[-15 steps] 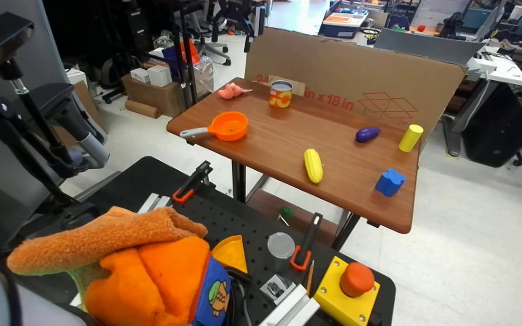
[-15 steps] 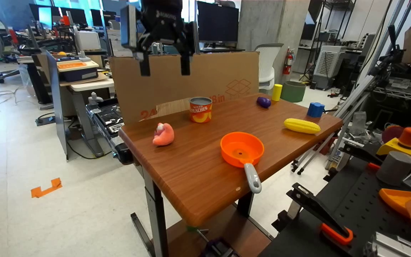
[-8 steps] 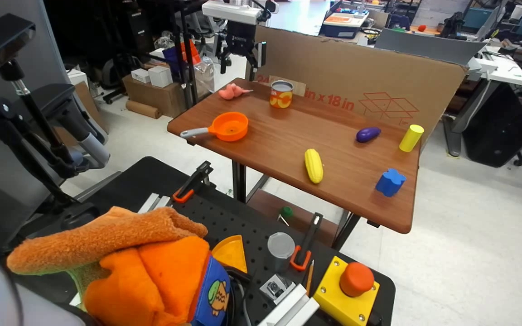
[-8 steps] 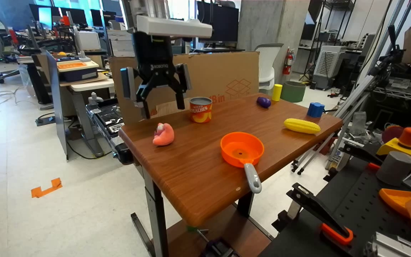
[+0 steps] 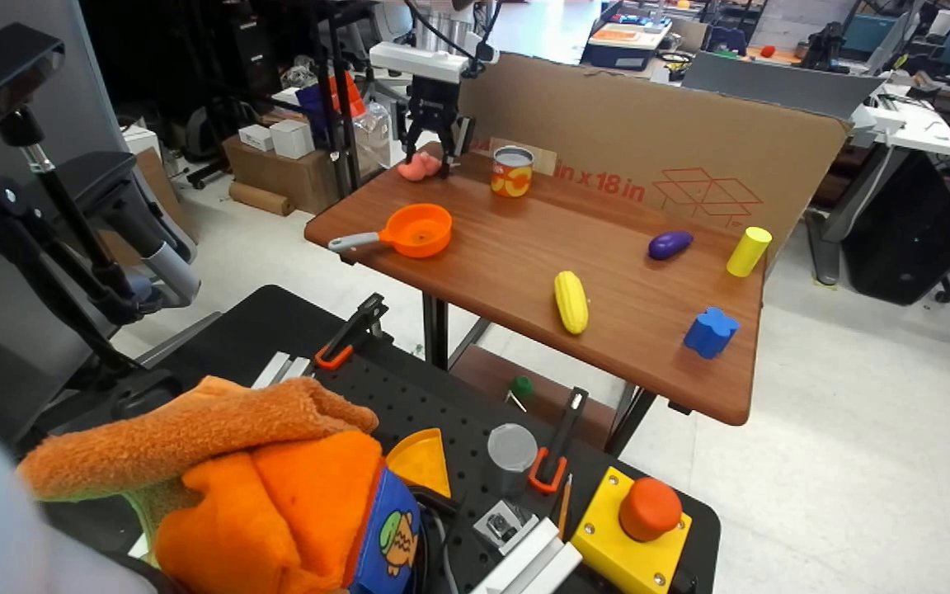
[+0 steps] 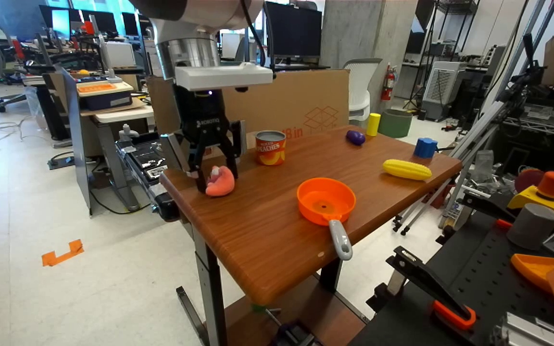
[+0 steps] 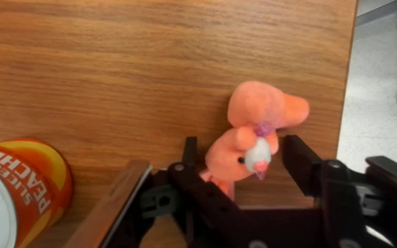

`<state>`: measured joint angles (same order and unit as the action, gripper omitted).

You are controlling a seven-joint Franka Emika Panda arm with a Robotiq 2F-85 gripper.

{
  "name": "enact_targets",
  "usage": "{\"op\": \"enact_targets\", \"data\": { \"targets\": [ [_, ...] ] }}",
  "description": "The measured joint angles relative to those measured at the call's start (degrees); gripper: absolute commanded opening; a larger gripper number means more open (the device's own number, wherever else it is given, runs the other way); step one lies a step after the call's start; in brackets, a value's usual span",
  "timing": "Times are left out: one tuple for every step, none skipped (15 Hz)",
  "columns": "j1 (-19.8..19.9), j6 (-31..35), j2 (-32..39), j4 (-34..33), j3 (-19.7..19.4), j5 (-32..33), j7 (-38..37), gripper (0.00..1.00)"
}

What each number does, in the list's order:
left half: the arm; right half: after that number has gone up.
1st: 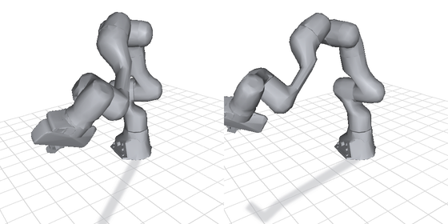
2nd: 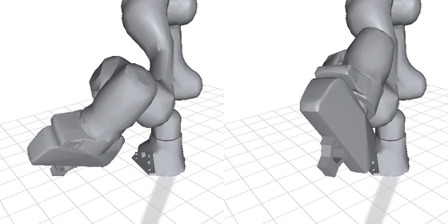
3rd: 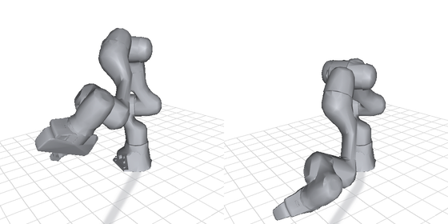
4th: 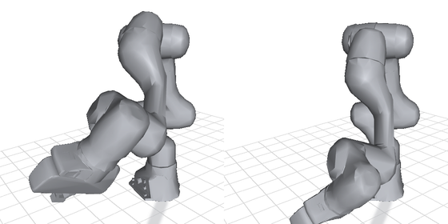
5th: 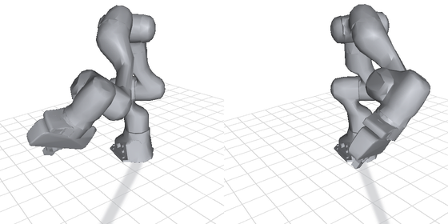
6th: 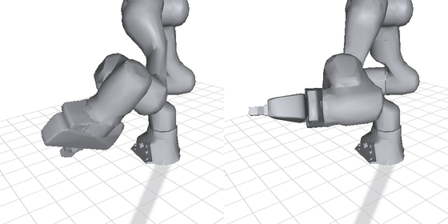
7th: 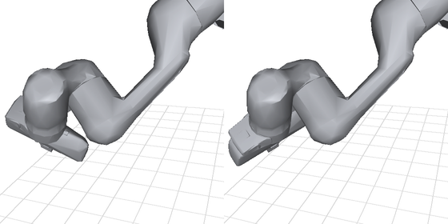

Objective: Put the toy inside the orange pan

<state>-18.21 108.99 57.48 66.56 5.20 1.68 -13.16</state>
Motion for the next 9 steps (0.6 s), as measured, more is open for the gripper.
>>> {"op": "enact_targets", "data": {
  "targets": [
    [-0.22,-0.8,0.29,-0.87,-0.11,0.01,-0.12,0.26],
    [-0.4,-1.36,0.55,-1.53,-0.13,0.01,-0.19,0.19],
    [-0.6,-1.74,0.77,-2.12,-0.19,0.02,-0.3,0.1],
    [-0.8,-1.89,0.93,-2.53,-0.19,0.02,-0.34,0.04],
    [-1.07,-1.89,0.95,-2.73,-0.18,0.01,-0.35,0.01],
    [-1.44,-1.88,0.94,-3.01,-0.17,0.01,-0.35,0.01],
    [-1.9,-1.67,0.78,-3.16,-0.08,0.01,-0.35,0.03],
    [-2.45,-1.35,0.33,-3.16,0.12,0.01,-0.31,0.02],
    [-3.03,-0.83,-0.52,-2.99,0.53,0.01,-0.06,0.03]
  ]
}}
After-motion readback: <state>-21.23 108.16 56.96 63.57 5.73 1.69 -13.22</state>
